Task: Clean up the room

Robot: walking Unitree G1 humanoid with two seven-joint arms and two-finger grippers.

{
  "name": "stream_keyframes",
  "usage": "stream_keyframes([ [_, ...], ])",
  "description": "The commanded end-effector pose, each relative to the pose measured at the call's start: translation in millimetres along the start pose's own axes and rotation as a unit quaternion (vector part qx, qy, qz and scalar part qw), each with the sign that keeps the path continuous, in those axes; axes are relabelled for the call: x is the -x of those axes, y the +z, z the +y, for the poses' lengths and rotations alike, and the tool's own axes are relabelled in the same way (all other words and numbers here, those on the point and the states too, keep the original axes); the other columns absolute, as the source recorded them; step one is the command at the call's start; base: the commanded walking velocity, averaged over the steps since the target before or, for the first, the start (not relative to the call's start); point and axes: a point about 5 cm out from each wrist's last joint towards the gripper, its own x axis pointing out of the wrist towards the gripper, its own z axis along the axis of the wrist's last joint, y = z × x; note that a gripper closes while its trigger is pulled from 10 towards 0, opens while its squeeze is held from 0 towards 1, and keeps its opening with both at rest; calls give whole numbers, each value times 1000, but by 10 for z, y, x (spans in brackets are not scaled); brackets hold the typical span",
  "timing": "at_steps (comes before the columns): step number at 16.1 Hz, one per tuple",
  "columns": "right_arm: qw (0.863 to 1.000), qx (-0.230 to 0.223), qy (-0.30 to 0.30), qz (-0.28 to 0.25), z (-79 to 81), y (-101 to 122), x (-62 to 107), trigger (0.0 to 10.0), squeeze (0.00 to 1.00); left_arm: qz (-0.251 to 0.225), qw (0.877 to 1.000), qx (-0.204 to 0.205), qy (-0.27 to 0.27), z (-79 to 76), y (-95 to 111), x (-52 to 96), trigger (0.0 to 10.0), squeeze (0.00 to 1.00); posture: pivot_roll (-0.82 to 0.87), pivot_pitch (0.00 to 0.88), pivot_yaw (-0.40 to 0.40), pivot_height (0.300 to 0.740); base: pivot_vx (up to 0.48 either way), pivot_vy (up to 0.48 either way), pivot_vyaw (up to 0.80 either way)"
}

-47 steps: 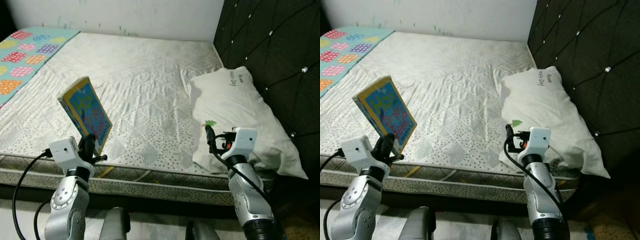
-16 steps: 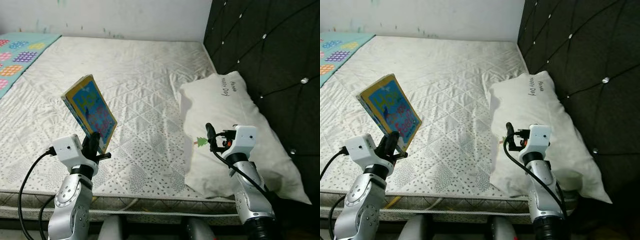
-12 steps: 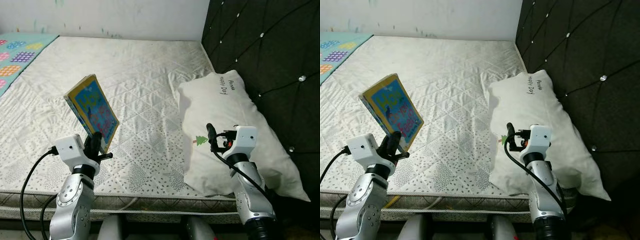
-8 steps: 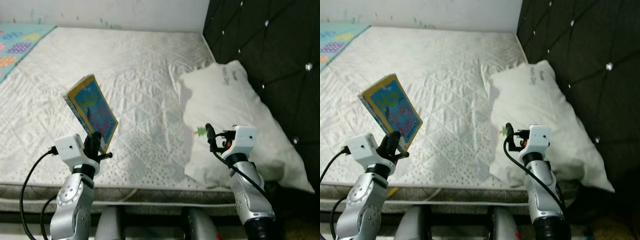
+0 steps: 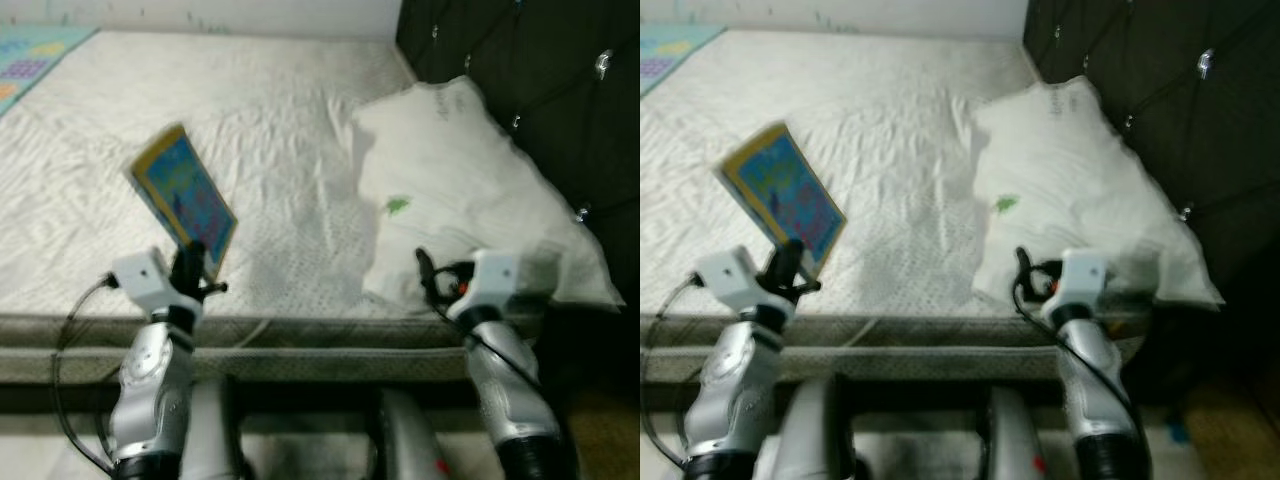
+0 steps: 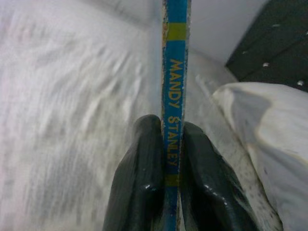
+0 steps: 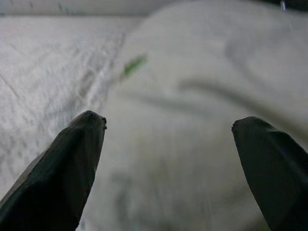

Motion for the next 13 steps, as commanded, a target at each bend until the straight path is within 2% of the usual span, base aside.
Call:
stream_keyframes([
  [1,1000,2,6,-10,8,68,-14,10000,0,-20,999,45,1,34,101,-77,10000,0,-64,115,-48,536,0,0,0],
  [2,1000,4,5,-11,0,75,-12,10000,0,-24,998,60,2,61,108,-110,10000,0,-79,119,-51,536,0,0,0],
  [3,1000,7,5,-13,-15,94,-7,10000,0,-34,993,115,-6,84,117,-169,10000,0,-94,122,-53,536,0,0,0],
  [5,1000,10,3,-16,-40,119,5,10000,0,-38,989,144,-16,98,119,-232,10000,0,-107,125,-56,536,0,0,0],
  [6,1000,15,1,-18,-80,141,25,10000,0,-42,982,179,-40,83,121,-304,10000,0,-128,129,-61,536,0,0,0],
  [9,999,31,-4,-23,-182,200,79,10000,0,-26,953,287,-94,-11,58,-502,10000,0,-180,135,-64,536,0,0,0],
  [11,999,37,-5,-30,-216,268,89,10000,0,-13,924,371,-89,-61,-22,-587,10000,0,-212,138,-64,536,0,0,0],
  [12,999,43,-5,-34,-247,318,102,10000,0,-5,905,419,-73,-83,-108,-626,10000,0,-244,140,-63,536,0,0,0],
  [13,998,47,-5,-37,-266,355,110,10000,0,3,894,445,-56,-93,-169,-637,10000,0,-259,141,-62,536,0,0,0],
])
